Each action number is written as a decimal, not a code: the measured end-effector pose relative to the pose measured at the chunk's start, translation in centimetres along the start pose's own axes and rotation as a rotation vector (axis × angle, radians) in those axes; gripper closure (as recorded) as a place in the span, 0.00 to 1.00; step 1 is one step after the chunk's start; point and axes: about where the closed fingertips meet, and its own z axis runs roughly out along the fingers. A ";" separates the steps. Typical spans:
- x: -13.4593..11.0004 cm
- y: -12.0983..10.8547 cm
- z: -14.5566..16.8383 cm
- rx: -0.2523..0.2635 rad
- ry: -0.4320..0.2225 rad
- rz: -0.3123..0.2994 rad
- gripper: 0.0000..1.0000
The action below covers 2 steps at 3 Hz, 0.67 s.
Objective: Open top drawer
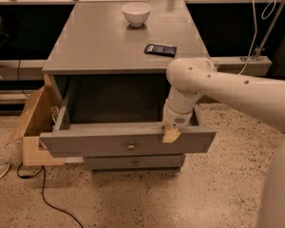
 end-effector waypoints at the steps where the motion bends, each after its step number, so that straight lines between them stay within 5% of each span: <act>1: 0.0 0.5 0.2 0.011 -0.007 0.003 0.82; 2: 0.0 0.5 0.2 0.011 -0.007 0.003 0.59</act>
Offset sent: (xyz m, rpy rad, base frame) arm -0.0051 0.0002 -0.0012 0.0070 -0.0104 -0.0058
